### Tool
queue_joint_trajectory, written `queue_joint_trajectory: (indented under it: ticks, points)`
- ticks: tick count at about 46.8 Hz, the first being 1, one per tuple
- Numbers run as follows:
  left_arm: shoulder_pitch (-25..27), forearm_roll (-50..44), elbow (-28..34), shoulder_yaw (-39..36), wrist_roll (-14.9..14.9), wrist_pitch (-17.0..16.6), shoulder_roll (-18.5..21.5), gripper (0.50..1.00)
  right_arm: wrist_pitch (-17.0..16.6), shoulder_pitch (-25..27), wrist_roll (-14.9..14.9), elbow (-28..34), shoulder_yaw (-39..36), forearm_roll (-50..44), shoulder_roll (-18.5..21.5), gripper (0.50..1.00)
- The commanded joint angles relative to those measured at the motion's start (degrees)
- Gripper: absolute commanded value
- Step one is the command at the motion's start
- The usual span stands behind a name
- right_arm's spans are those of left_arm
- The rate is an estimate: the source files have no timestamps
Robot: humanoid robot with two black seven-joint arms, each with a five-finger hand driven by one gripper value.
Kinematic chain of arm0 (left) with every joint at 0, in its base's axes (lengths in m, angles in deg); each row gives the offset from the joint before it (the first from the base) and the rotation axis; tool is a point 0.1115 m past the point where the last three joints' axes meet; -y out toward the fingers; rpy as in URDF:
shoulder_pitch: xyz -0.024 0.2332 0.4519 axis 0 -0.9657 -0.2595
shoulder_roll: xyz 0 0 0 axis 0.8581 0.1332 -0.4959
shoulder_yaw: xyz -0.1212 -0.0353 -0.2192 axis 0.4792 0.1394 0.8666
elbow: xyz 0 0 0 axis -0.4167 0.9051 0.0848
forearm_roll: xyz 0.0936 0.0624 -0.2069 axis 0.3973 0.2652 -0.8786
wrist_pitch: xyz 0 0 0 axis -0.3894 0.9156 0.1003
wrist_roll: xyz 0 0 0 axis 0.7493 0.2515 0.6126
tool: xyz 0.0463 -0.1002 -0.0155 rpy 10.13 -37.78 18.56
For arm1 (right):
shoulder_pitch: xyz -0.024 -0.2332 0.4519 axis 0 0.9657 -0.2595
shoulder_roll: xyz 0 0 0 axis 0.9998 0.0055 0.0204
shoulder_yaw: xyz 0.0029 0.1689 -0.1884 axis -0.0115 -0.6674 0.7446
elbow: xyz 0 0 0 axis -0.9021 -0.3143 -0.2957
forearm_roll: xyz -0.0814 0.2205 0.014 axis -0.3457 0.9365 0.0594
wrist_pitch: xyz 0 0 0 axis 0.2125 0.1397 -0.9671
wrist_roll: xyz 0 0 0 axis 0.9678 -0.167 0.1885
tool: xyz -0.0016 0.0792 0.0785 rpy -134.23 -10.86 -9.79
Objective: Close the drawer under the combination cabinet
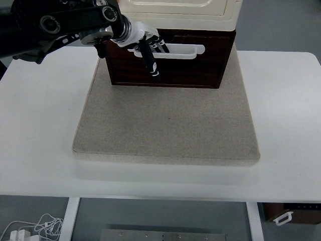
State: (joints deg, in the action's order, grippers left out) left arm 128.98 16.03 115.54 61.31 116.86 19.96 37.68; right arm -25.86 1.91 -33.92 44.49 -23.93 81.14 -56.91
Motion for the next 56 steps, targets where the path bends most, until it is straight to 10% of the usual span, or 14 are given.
queue_joint_trajectory:
  ticks: [1,56]
  points:
    - [0.3,0.0,0.0,0.5,-0.1,0.2,0.0,1.0,0.0,0.0,0.0,0.0,0.0,0.0,0.0,0.952]
    - [3.5,0.1,4.3,5.5,0.0,3.2,0.7,1.0,0.0,0.0,0.0,0.0,0.0,0.0,0.0,0.952]
